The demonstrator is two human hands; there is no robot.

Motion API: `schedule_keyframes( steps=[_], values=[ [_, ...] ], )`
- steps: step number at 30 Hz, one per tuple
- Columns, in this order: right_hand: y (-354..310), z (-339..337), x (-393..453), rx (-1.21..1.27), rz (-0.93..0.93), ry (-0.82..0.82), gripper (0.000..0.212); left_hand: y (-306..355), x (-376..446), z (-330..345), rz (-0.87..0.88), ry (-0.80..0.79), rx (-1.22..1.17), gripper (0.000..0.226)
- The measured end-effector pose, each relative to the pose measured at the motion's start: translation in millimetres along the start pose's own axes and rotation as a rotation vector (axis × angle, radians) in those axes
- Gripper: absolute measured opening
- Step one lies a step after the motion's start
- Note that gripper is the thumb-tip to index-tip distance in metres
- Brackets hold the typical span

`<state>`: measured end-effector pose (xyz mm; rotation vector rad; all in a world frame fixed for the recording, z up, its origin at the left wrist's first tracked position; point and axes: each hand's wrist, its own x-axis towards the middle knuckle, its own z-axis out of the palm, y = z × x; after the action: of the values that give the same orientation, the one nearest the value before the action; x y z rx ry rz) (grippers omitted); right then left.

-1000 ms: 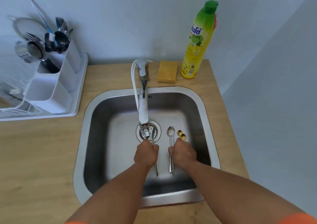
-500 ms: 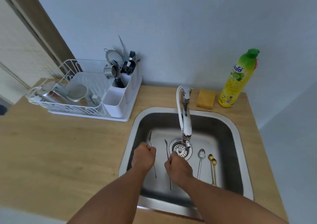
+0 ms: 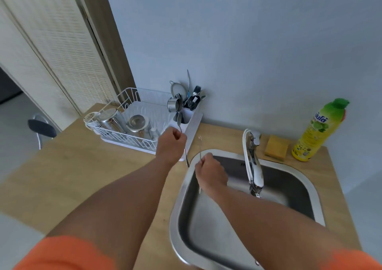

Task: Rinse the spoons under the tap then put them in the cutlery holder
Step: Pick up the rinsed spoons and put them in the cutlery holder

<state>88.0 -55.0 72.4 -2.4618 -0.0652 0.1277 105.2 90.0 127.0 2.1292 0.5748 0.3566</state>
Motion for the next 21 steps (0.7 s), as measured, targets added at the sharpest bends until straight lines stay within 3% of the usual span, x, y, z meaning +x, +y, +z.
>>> schedule_keyframes(
  steps=[12, 16, 21],
  values=[
    [-71, -76, 68, 0.156, -0.141, 0.172, 0.008, 25, 73, -31, 0.144, 0.193, 0.101, 0.012],
    [-97, -91, 87, 0.245, -0.207, 0.231, 0.011, 7, 63, -25, 0.068, 0.141, 0.192, 0.012],
    [-127, -81, 100, 0.285, -0.199, 0.185, 0.006, -20, 45, -18, -0.06, 0.023, 0.278, 0.009]
  ],
)
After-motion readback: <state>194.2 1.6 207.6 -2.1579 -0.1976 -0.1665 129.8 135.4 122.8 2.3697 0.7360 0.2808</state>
